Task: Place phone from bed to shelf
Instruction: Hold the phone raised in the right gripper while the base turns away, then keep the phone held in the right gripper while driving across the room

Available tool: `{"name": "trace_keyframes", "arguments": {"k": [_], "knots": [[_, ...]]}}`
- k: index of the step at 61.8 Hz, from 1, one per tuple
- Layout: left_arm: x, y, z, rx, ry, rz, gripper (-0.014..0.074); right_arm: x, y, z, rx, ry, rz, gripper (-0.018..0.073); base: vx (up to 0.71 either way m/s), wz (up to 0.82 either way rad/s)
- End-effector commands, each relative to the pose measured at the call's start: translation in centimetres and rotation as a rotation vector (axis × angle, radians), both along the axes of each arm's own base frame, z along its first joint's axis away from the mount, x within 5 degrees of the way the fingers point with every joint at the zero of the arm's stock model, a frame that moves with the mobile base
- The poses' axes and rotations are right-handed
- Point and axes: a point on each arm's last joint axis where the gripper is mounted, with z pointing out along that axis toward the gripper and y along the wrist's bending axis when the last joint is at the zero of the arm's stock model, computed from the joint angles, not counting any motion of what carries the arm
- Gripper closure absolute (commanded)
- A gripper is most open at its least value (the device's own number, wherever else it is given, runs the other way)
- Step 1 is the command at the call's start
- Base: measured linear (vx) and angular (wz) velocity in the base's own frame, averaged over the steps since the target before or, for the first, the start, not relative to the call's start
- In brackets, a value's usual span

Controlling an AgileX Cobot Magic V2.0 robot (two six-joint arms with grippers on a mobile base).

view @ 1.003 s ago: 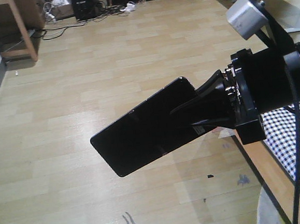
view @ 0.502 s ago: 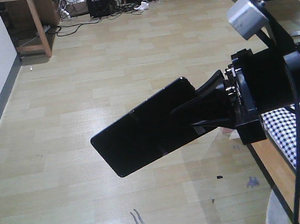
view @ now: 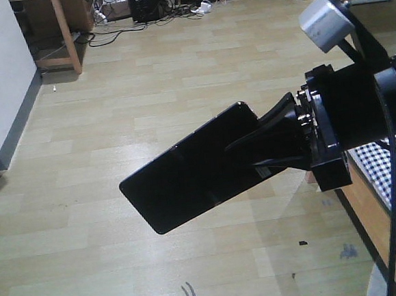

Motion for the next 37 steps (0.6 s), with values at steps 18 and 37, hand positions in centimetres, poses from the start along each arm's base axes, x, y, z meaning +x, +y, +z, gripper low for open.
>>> {"name": "trace_keyframes", "arguments": {"k": [18,37], "knots": [[0.07,0.05,0.6,-0.017,-0.075,0.006,0.0596,-1.27,0.11,2.08,0.096,-0.014,0.047,0.0561,0.11,0.1],[0.07,0.05,0.6,-0.017,-0.075,0.006,0.0596,-1.27,0.11,2.08,0.096,-0.014,0.047,0.0561,0.15,0.05]]}}
